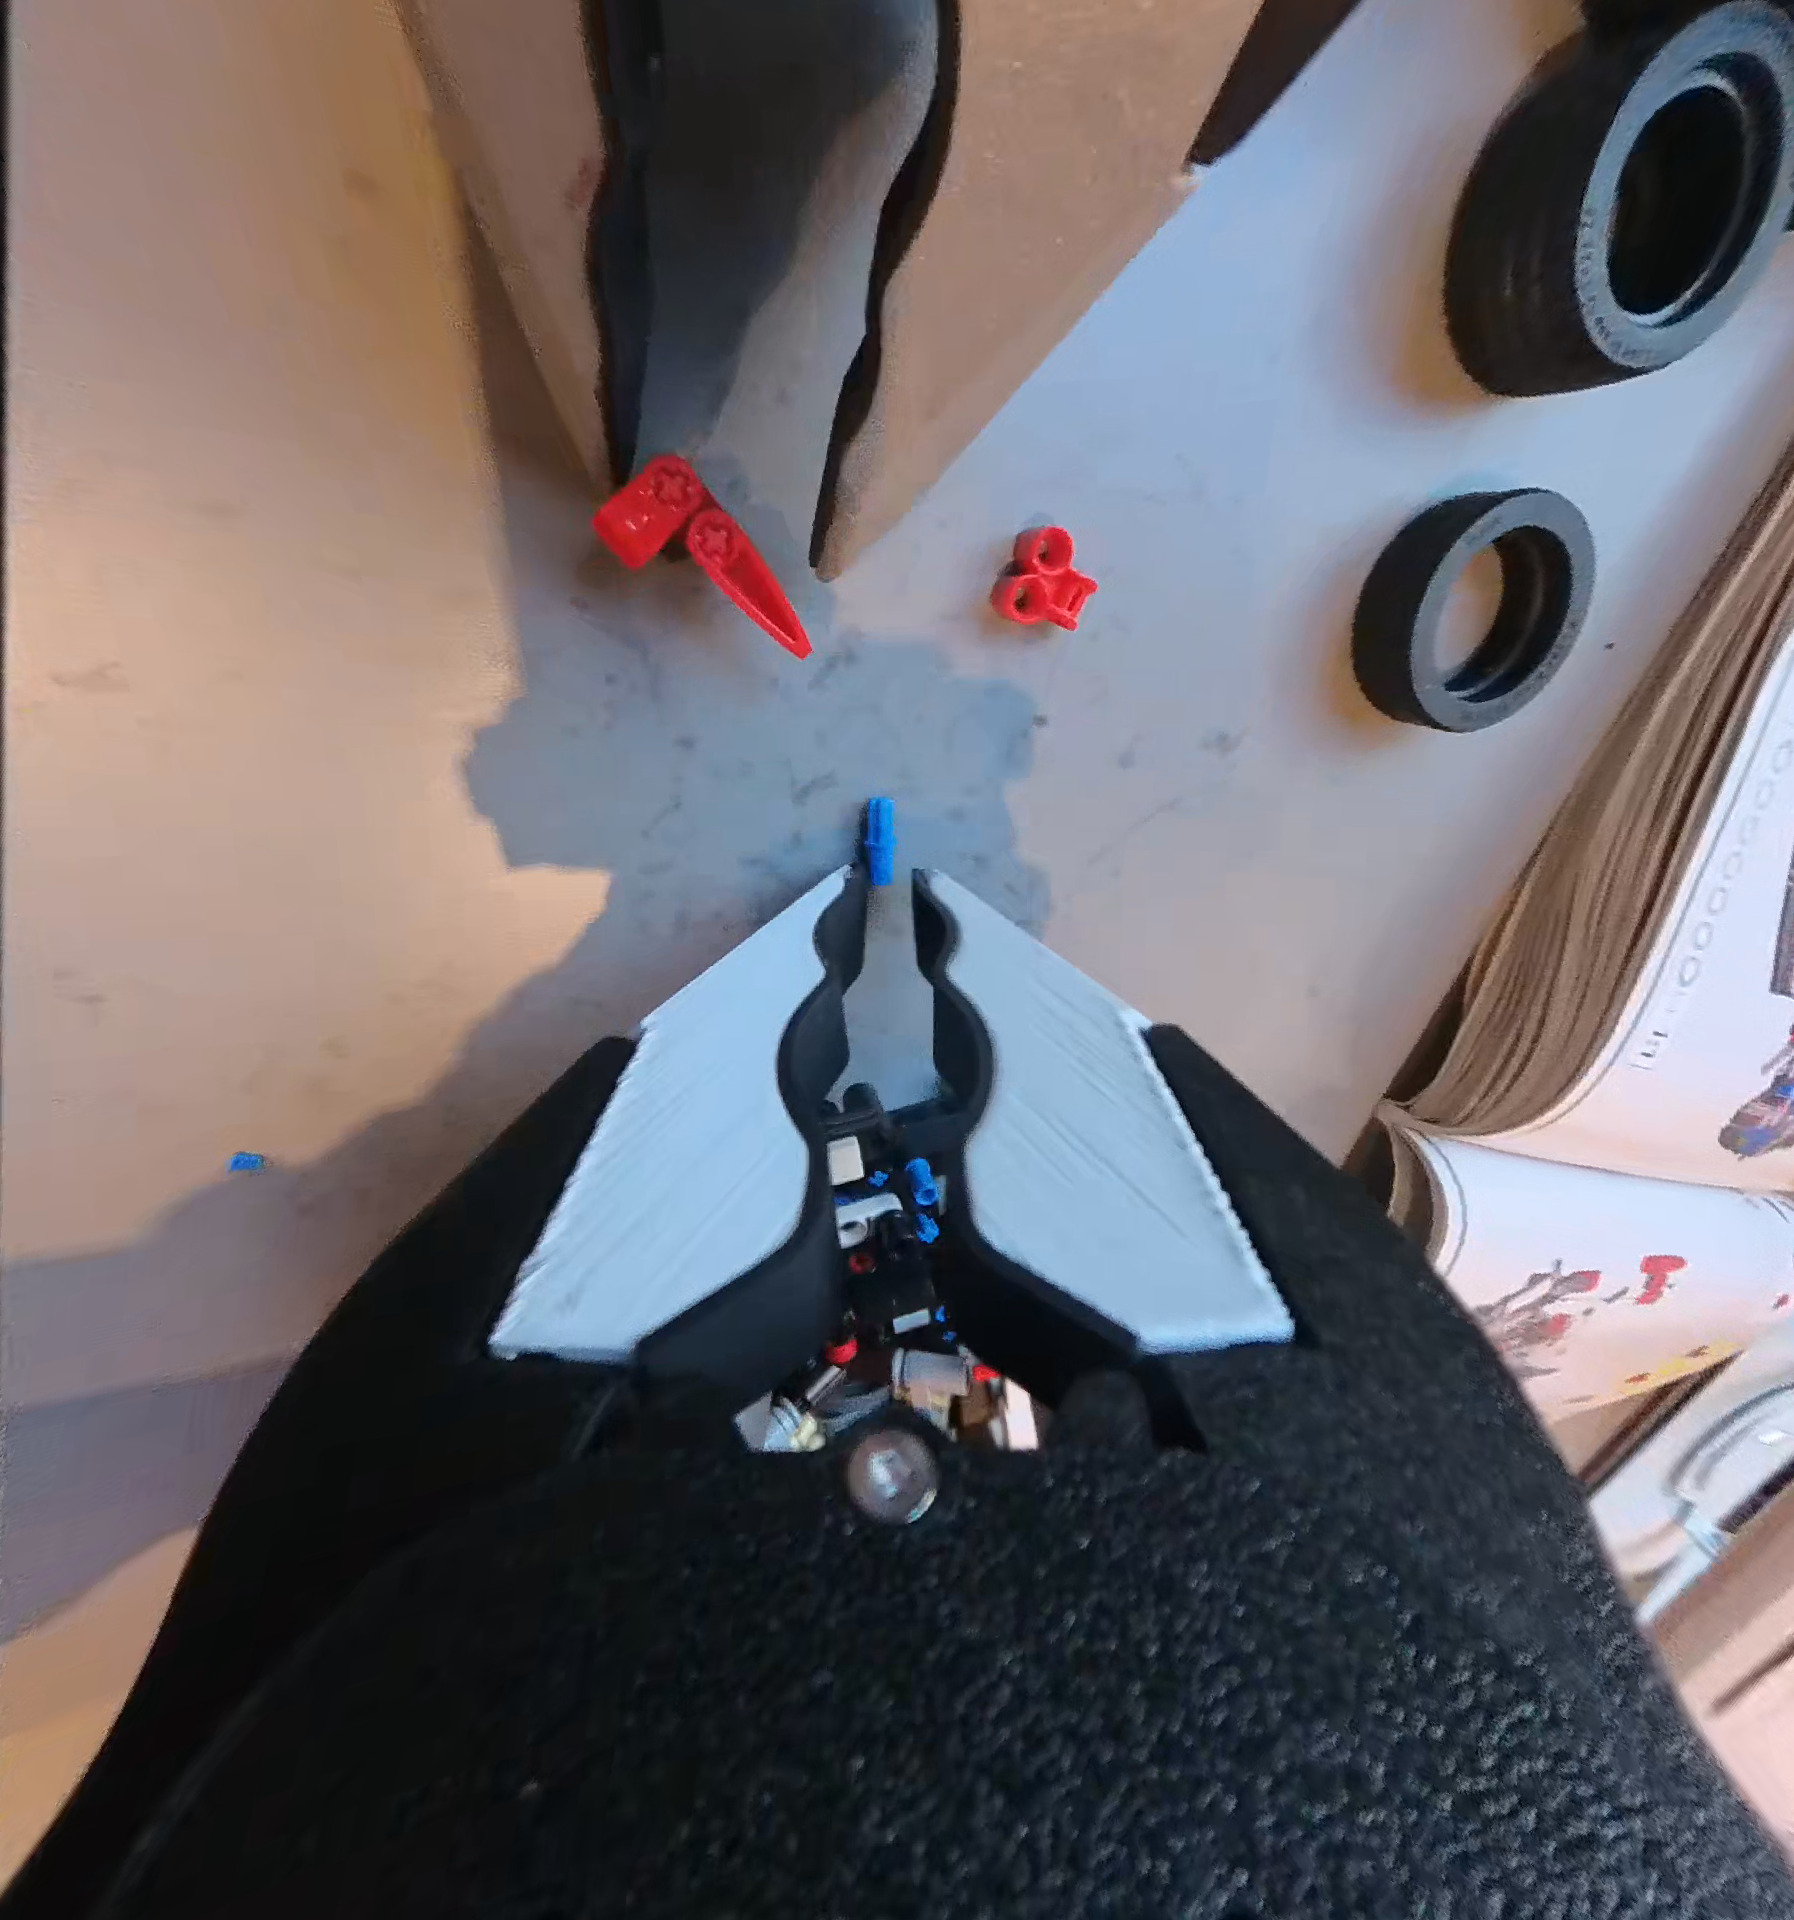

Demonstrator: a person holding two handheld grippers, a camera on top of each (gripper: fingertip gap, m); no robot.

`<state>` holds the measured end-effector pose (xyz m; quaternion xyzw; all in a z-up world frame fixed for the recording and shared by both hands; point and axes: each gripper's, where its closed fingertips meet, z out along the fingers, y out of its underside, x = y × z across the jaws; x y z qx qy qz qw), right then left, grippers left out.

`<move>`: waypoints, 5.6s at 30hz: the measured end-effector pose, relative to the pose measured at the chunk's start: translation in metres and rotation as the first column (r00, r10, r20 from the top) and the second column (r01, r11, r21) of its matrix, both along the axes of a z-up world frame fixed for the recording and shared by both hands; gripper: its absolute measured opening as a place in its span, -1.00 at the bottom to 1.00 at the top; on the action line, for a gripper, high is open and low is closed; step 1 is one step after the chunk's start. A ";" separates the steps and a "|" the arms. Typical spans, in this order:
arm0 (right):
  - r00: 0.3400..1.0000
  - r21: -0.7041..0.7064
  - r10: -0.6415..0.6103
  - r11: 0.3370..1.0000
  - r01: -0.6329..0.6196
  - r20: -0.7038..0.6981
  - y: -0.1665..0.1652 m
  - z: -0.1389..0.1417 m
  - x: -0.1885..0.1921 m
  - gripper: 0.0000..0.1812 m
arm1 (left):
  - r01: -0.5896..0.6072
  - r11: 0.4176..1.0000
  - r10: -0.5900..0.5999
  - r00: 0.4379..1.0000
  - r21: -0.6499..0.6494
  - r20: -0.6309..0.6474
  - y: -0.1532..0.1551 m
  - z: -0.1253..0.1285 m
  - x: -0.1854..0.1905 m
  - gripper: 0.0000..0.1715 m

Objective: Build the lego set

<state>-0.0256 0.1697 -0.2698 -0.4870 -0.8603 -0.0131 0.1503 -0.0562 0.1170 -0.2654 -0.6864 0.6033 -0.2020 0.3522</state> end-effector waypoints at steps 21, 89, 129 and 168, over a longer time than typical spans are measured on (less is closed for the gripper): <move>0.883 -0.023 -0.096 0.995 0.096 -0.459 -0.065 0.061 -0.012 -0.96 | -0.195 0.973 0.222 0.936 -0.124 0.274 -0.021 0.062 0.003 -0.73; 0.424 -0.956 -0.864 0.191 -0.222 -0.271 -0.072 0.138 0.012 -0.93 | -0.283 0.893 0.007 0.786 0.351 0.618 -0.021 0.134 0.049 -0.98; 0.248 -0.863 -0.866 0.479 0.164 -0.434 -0.078 0.061 0.016 -0.96 | -0.425 0.903 0.422 0.852 -0.061 0.311 0.006 0.046 -0.004 -0.55; 0.140 -0.932 -0.936 0.340 0.122 -0.323 -0.052 0.067 0.071 -0.96 | -0.197 0.973 0.200 0.980 -0.120 0.007 -0.003 -0.002 -0.001 -0.72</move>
